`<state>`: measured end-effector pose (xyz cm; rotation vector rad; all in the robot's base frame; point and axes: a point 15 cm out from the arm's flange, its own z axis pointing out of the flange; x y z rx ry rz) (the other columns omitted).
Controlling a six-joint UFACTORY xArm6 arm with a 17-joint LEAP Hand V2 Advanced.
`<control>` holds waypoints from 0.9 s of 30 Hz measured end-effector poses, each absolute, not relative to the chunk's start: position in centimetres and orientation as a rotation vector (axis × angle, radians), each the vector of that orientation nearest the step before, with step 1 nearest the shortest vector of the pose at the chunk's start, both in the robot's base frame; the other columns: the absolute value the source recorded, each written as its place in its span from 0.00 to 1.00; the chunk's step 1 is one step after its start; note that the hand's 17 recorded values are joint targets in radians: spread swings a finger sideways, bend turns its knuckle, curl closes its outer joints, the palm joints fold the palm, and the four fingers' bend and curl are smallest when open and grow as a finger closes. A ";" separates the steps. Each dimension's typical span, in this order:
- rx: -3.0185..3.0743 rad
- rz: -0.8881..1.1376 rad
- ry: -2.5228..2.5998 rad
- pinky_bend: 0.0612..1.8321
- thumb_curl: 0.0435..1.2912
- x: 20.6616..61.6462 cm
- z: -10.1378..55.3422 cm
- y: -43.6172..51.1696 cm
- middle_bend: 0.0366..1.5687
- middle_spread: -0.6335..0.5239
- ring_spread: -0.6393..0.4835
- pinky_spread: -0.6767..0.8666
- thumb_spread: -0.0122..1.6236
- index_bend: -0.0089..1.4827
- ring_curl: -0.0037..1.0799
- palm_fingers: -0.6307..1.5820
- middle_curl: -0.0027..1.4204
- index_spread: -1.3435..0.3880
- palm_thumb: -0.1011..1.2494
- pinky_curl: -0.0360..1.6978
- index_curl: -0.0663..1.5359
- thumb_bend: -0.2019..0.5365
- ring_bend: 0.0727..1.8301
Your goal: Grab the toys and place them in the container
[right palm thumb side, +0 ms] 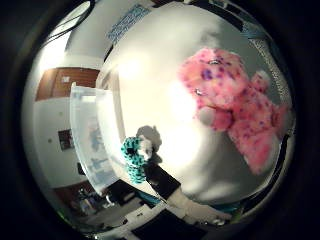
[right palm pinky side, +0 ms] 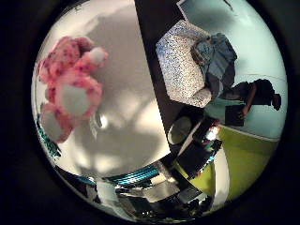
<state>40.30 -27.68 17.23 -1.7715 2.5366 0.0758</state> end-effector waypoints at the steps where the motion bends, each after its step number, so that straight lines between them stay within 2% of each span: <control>1: -1.773 0.089 2.539 0.26 0.20 40.2 16.8 -27.7 0.10 0.66 0.77 0.73 0.61 0.11 0.24 0.32 0.23 0.63 0.37 0.19 0.20 0.24 0.16; 12: -1.806 0.166 2.552 0.24 0.20 39.5 14.5 -27.2 0.14 0.63 0.75 0.72 0.61 0.11 0.24 0.35 0.24 0.63 0.37 0.18 0.20 0.24 0.18; 17: -1.848 0.177 2.539 0.23 0.21 39.8 14.1 -26.5 0.18 0.55 0.68 0.70 0.61 0.10 0.26 0.43 0.25 0.64 0.42 0.17 0.19 0.25 0.26; 20: -1.903 0.177 2.529 0.23 0.22 39.8 14.0 -26.1 0.24 0.46 0.59 0.63 0.62 0.11 0.27 0.48 0.27 0.64 0.47 0.17 0.19 0.25 0.31; 23: -1.937 0.182 2.523 0.23 0.22 39.8 13.8 -25.7 0.29 0.38 0.45 0.50 0.62 0.13 0.30 0.55 0.29 0.62 0.52 0.15 0.21 0.25 0.38; 25: -1.955 0.179 2.523 0.29 0.23 39.8 13.7 -25.6 0.33 0.34 0.37 0.40 0.63 0.13 0.31 0.63 0.31 0.59 0.55 0.16 0.22 0.26 0.42; 27: -1.987 0.173 2.518 0.38 0.24 39.8 13.7 -25.6 0.38 0.29 0.31 0.23 0.63 0.14 0.35 0.76 0.35 0.56 0.59 0.18 0.23 0.26 0.47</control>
